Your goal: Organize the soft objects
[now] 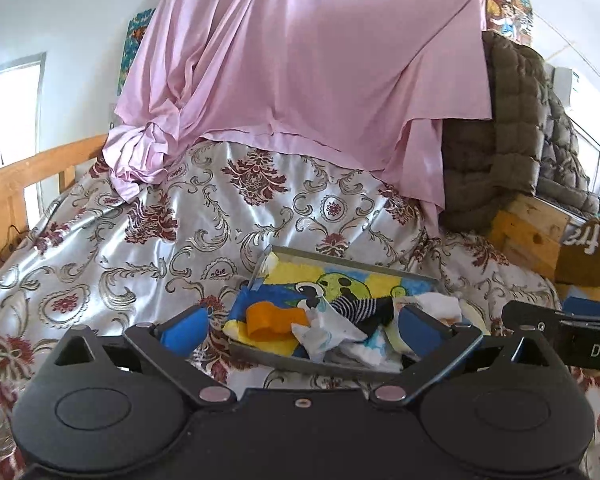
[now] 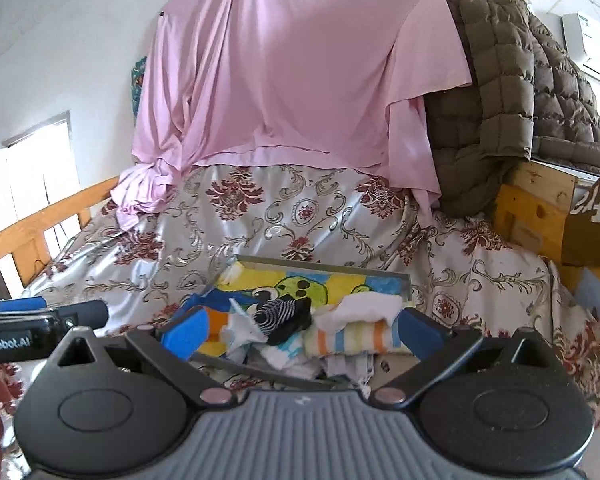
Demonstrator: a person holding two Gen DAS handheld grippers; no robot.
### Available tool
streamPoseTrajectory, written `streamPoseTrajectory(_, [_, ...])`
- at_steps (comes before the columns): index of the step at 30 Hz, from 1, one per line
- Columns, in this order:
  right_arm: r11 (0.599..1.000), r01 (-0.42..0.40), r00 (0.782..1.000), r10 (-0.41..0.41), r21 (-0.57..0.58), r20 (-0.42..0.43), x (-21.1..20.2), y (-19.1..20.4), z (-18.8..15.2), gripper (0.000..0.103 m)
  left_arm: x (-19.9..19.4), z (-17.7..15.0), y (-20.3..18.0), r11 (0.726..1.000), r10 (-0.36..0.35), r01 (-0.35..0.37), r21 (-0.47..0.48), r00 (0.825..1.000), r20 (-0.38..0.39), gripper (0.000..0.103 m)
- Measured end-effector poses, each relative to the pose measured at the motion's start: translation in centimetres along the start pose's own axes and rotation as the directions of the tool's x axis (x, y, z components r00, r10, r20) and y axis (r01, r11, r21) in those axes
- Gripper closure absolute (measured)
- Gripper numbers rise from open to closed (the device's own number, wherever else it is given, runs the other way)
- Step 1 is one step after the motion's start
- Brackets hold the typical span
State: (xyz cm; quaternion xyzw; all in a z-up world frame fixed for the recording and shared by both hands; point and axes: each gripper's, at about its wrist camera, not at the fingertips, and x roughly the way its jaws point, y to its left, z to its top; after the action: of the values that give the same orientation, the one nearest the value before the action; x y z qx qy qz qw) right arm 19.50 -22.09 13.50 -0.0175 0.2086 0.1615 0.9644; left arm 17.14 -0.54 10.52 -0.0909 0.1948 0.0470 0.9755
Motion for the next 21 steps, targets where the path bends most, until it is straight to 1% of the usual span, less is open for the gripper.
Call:
streamPoseTrajectory(4, [1.000, -0.006, 1.000, 0.006, 0.002, 0.026, -2.7, 0.7, -0.5, 0.000, -2.3, -0.7, -0.2, 1.000, -0.004, 0.004, 0.008, 1.000, 0.013, 0.001])
streamPoseTrajectory(10, [0.999, 0.020, 0.998, -0.021, 0.030, 0.060, -6.0, 1.3, -1.4, 0.000, -5.1, -2.0, 0.0, 1.000, -0.012, 0.012, -0.001, 1.000, 0.020, 0.001])
streamPoseTrajectory(15, [0.997, 0.041, 0.997, -0.046, 0.072, 0.065, -7.8, 1.5, -2.6, 0.000, -7.2, -3.2, 0.6, 1.000, -0.015, 0.015, 0.001, 0.999, 0.035, 0.001])
streamPoseTrajectory(21, [0.988, 0.063, 0.996, -0.072, 0.138, 0.059, -9.1, 2.3, -4.9, 0.000, -8.9, -4.8, 1.8, 1.000, -0.016, 0.016, 0.010, 0.999, 0.033, 0.001])
